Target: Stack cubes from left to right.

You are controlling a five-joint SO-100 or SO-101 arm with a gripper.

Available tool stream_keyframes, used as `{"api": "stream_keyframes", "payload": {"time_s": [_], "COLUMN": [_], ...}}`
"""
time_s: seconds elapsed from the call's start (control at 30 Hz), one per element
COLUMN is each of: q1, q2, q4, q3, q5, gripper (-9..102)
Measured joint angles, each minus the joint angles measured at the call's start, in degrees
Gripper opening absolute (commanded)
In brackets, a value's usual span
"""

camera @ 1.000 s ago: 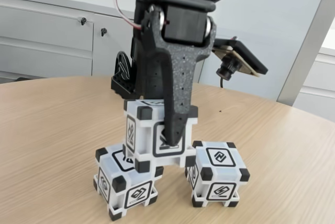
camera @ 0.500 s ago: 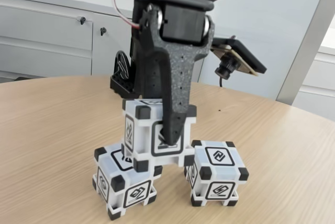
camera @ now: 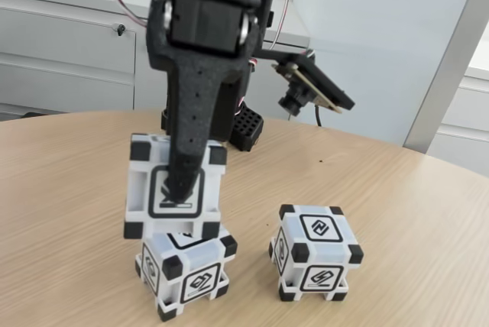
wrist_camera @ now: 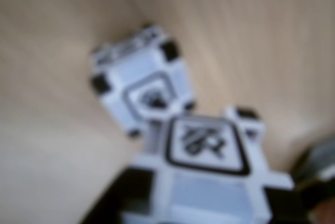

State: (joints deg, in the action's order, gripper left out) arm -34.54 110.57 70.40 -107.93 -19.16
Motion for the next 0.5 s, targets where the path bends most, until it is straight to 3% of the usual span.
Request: {"api": "stream_keyframes", "payload": {"time_s": [0.5], "q1": [0.00], "q2": [1.76], "q4": [0.00], "q3": [-7.12], "q5": [-4.66], "gripper": [13]}}
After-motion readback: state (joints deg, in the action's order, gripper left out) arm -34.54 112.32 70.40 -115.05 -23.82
